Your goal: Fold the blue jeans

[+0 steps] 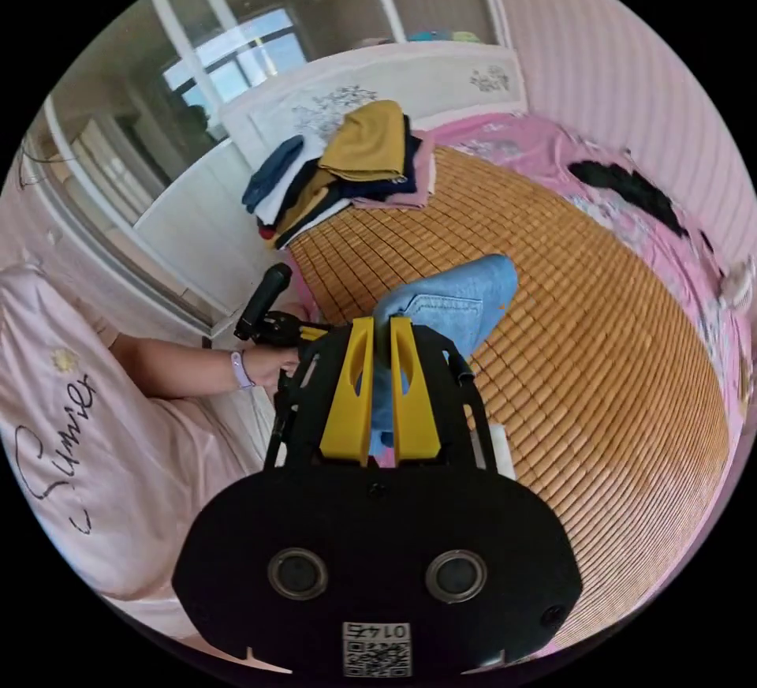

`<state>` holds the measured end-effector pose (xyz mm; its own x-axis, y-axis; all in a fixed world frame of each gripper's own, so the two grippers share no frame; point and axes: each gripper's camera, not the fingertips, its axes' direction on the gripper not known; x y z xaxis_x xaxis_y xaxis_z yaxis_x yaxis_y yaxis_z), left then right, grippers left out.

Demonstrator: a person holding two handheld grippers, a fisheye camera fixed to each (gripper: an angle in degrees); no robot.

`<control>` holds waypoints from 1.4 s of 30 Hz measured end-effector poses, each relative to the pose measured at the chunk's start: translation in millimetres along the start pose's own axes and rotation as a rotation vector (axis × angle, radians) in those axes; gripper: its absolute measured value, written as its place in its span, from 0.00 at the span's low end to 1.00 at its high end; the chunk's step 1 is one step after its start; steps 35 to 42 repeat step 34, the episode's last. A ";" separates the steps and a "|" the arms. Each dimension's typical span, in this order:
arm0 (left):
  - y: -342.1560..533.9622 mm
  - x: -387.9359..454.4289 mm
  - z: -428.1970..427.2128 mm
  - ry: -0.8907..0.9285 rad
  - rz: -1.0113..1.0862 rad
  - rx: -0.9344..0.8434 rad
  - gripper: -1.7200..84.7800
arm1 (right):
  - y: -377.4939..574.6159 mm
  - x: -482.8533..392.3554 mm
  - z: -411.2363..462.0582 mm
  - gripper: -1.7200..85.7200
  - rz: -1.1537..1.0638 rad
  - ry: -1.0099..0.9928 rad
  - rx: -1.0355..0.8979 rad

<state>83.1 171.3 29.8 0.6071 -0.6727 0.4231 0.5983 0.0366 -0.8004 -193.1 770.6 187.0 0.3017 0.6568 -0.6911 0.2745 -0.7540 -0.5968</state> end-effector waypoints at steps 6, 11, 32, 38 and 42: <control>11.4 -50.0 -167.7 -0.129 -0.104 0.421 0.07 | -180.3 -82.3 -10.9 0.05 -0.336 -0.094 0.110; -43.9 -64.3 -354.2 -0.405 0.002 0.633 0.08 | -331.9 -68.5 -22.8 0.06 -0.281 -0.105 0.248; -29.2 -18.6 -321.3 -0.650 -0.338 0.381 0.13 | -368.6 -171.6 124.1 0.08 -0.062 -0.108 -0.153; -0.7 21.6 -311.1 -0.682 -0.419 0.401 0.12 | -358.1 -191.2 118.6 0.07 -0.058 -0.150 -0.164; -0.7 21.6 -311.1 -0.682 -0.419 0.401 0.12 | -358.1 -191.2 118.6 0.07 -0.058 -0.150 -0.164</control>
